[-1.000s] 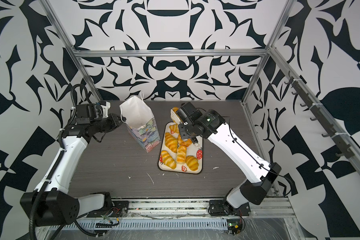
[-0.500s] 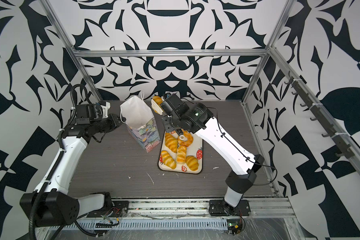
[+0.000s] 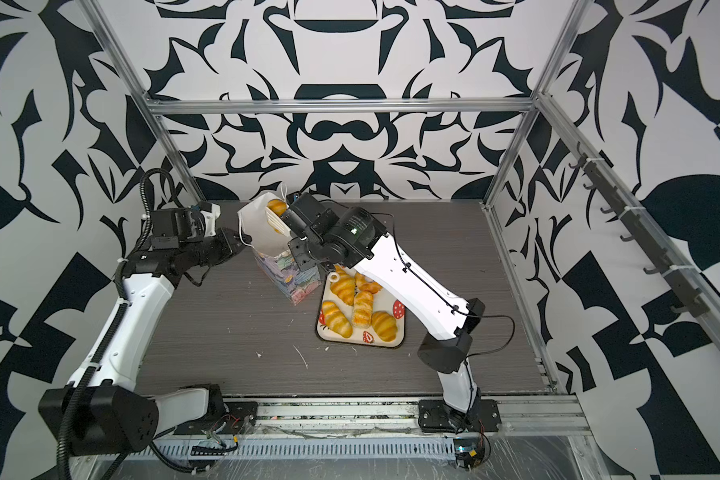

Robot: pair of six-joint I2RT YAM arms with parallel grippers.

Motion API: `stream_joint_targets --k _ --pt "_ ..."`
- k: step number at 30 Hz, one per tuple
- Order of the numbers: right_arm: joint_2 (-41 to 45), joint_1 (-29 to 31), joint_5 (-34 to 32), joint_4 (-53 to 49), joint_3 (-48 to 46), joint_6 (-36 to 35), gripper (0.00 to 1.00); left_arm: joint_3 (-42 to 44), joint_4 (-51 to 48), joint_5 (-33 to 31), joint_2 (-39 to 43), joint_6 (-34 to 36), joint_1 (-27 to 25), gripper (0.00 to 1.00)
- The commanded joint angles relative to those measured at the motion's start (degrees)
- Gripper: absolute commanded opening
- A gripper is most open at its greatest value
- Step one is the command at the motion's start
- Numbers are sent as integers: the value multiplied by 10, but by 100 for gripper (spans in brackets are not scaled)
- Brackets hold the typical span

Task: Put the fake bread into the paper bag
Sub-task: 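Swing the gripped roll over the bag opening held by the left gripper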

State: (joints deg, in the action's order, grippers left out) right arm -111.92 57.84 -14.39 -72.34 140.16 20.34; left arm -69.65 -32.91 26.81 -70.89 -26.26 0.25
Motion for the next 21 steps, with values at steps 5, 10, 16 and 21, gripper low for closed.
stream_joint_targets --k 5,10,16,21 --pt "-11 5 0 19 38 -6 41 -16 -21 2 12 7 -3 22" --pt "-23 6 -1 14 38 -10 41 -16 -20 3 12 8 -3 22" --pt "-27 6 -9 14 26 -9 43 -17 -21 3 12 7 -3 22" --pt "-26 6 -10 12 18 -10 45 -15 -23 1 14 8 -3 23"
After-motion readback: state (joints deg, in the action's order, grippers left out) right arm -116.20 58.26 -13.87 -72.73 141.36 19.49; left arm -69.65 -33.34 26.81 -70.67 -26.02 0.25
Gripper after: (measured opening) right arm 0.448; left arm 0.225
